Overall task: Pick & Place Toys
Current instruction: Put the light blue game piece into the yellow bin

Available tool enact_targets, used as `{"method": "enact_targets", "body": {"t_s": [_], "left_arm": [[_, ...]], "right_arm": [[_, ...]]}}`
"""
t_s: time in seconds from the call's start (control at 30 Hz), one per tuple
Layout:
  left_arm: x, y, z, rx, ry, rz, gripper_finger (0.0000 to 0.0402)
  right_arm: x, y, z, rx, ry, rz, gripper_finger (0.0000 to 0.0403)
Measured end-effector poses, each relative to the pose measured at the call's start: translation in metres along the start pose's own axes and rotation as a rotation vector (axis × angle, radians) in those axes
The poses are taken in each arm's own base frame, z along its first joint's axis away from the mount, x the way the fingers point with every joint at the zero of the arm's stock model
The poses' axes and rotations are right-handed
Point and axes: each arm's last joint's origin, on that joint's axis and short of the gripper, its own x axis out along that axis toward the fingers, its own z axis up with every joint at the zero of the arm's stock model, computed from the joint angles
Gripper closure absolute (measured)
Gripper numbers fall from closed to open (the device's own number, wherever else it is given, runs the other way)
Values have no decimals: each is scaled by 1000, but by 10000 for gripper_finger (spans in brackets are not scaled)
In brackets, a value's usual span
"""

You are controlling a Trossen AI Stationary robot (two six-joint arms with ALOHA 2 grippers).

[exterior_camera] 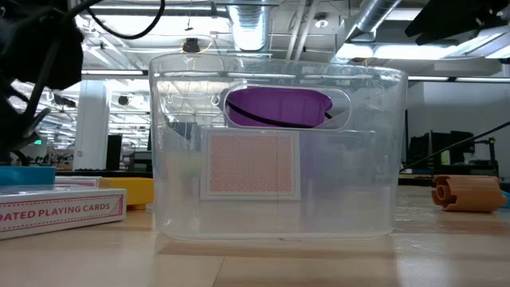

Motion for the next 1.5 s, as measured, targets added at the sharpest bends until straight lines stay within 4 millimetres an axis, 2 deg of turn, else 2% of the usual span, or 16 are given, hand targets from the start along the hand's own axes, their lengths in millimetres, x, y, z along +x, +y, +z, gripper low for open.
{"method": "enact_targets", "body": {"t_s": [0.23,0.67,0.87,1.2,1.5], "left_arm": [[7,0,4,1,-29,-46,117],[8,0,4,-9,-27,-51,152],[9,-3,-1,92,-17,-44,130],[10,-4,-2,110,-24,-36,73],[13,0,-8,185,0,31,84]], "right_arm": [[0,0,0,-1,0,0,19],[0,0,0,1,1,1,19],[0,0,0,3,2,2,19],[0,0,0,3,2,2,19],[0,0,0,4,2,2,19]]}}
